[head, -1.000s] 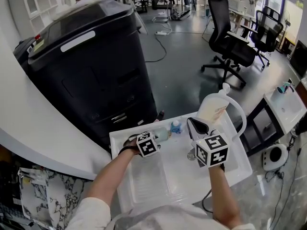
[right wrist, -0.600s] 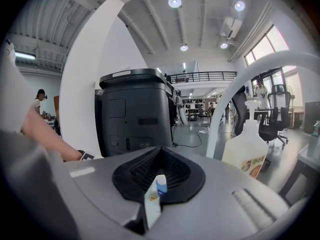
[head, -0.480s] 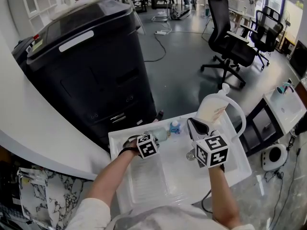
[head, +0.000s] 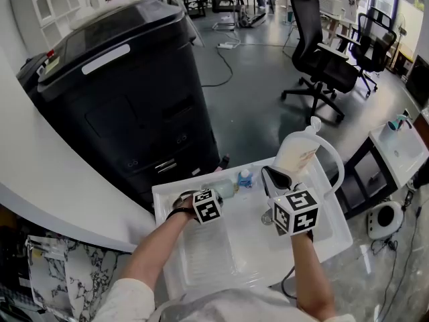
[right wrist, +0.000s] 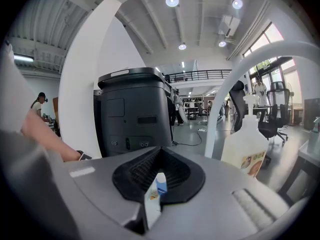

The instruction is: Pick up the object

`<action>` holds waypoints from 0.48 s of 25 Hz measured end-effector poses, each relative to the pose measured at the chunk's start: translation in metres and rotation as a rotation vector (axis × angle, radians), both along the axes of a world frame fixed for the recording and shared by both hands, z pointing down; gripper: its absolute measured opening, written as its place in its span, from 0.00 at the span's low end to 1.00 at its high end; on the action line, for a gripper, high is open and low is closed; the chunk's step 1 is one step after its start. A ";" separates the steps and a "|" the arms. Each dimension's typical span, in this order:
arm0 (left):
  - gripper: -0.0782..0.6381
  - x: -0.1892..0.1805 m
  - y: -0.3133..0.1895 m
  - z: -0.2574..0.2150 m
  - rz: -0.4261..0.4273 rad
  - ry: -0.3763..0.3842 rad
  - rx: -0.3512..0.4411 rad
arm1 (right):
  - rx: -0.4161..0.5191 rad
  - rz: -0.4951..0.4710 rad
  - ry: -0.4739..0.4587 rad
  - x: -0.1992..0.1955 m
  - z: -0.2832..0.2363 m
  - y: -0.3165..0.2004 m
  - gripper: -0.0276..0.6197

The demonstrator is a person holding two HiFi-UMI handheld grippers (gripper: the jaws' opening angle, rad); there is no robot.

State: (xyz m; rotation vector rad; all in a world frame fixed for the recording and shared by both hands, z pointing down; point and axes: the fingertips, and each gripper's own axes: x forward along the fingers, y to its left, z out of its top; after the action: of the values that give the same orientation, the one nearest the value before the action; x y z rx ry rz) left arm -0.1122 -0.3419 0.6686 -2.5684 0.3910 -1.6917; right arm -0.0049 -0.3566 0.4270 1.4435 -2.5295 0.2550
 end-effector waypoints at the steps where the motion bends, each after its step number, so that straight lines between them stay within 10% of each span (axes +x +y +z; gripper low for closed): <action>1: 0.14 0.000 0.000 0.000 -0.001 -0.001 -0.002 | -0.001 0.001 -0.001 0.001 0.000 0.000 0.04; 12: 0.12 0.001 0.002 -0.001 -0.002 0.004 -0.003 | -0.003 0.000 -0.007 0.001 0.001 0.000 0.04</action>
State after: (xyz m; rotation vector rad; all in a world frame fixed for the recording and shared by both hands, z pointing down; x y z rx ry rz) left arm -0.1108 -0.3399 0.6676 -2.5747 0.3920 -1.6899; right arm -0.0036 -0.3562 0.4282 1.4441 -2.5338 0.2645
